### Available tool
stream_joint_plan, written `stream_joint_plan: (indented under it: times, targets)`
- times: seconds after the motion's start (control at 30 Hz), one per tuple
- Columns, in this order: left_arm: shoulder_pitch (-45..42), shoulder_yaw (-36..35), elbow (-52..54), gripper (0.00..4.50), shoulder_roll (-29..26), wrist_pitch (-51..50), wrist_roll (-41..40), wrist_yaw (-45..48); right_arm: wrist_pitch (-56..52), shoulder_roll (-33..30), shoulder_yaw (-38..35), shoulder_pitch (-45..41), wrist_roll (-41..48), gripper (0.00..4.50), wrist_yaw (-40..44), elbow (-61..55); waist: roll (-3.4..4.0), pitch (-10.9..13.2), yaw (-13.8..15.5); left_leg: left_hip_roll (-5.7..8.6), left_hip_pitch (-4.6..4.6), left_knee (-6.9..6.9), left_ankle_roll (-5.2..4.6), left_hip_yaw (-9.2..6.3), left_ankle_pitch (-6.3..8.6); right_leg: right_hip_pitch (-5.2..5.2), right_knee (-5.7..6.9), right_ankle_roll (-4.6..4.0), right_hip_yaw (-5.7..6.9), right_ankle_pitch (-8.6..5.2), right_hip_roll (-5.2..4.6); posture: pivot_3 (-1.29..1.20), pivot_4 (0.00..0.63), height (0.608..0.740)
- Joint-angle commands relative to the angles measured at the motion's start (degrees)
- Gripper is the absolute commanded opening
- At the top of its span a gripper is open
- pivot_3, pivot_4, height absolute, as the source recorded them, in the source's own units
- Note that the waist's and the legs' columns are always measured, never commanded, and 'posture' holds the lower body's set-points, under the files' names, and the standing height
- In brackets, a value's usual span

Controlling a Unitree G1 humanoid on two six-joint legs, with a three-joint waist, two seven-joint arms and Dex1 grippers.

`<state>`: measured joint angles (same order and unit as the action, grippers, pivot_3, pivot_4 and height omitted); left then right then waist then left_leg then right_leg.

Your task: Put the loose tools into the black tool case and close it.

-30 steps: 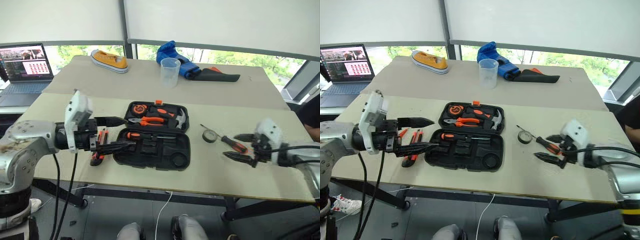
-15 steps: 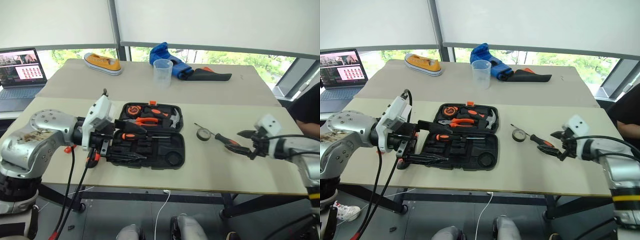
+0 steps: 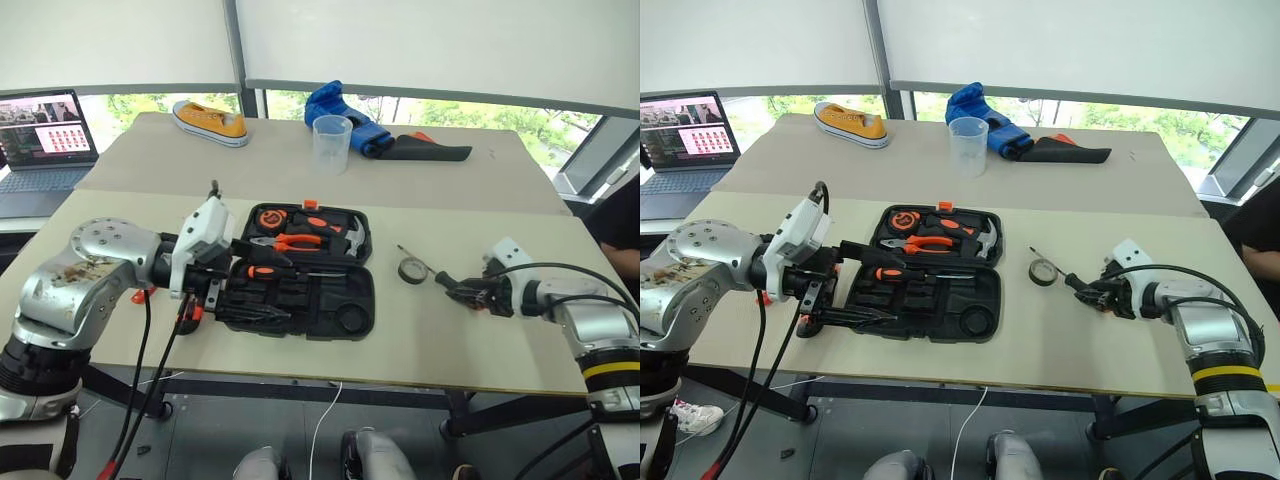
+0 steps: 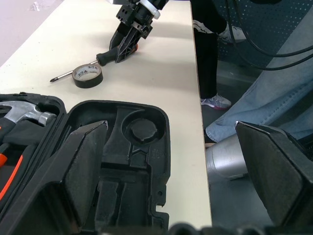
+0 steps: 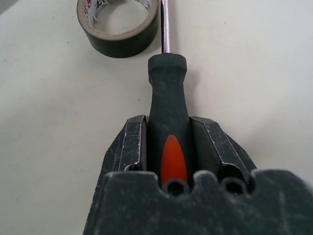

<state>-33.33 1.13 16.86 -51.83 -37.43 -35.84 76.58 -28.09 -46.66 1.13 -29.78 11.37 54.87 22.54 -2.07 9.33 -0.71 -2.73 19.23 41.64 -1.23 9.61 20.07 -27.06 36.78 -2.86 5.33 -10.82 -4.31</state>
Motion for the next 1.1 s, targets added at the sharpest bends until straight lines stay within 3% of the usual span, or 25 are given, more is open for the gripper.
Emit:
stream_joint_plan:
  times: [0.03,0.23,0.33,0.57,0.77,1.1]
  targets:
    - [0.35,-0.49,-0.50,4.50,-1.49,1.41,0.47,1.48,2.71,-1.16,-4.34,-2.91,2.28,1.01,0.92,-4.96,0.13,0.08,-0.15,0.00,-0.02,0.00,0.00,-0.01,0.00,0.00,0.02,0.00,0.00,0.00,0.00,0.00,0.150,0.724]
    - [1.79,0.49,-2.84,4.50,-3.79,5.16,3.86,4.47,4.14,1.68,3.98,-9.12,0.94,1.01,7.15,-16.85,0.35,0.21,-1.35,-0.08,-0.08,-0.01,0.05,0.00,-0.02,0.00,0.13,0.01,-0.06,-0.01,0.10,0.00,0.150,0.724]
    - [2.22,-1.62,-4.07,4.50,-5.20,4.11,3.48,4.59,1.73,5.50,11.86,-13.79,-0.11,1.01,11.14,-21.76,0.35,0.21,-1.28,-0.09,-0.13,0.00,0.08,-0.02,-0.04,-0.01,0.15,-0.03,-0.03,-0.02,0.12,0.00,0.150,0.724]
    - [11.13,-9.68,-1.34,4.50,-11.24,1.19,0.98,4.21,-0.61,13.58,21.87,-18.68,-5.03,1.01,10.19,-19.81,0.38,0.23,-0.75,-0.02,0.09,-0.02,0.07,0.09,-0.04,-0.33,0.26,-0.58,0.27,0.13,-0.03,0.00,0.150,0.724]
    - [16.21,-15.45,-0.77,4.50,-11.76,-0.69,-0.32,1.07,0.07,18.38,24.57,-20.68,-8.66,1.01,8.41,-15.29,0.38,0.24,-0.12,-0.03,0.17,-0.01,0.06,0.27,-0.02,-0.40,0.25,-0.59,0.33,0.12,-0.02,0.00,0.150,0.724]
    - [15.07,-15.02,-1.49,4.50,-10.98,-0.17,-0.89,-2.24,7.46,18.92,24.91,-20.80,-13.04,1.01,8.29,-10.08,0.39,0.24,-0.34,-0.04,0.13,-0.02,0.09,0.37,-0.02,-0.41,0.32,-0.65,0.33,0.09,0.02,0.00,0.150,0.724]
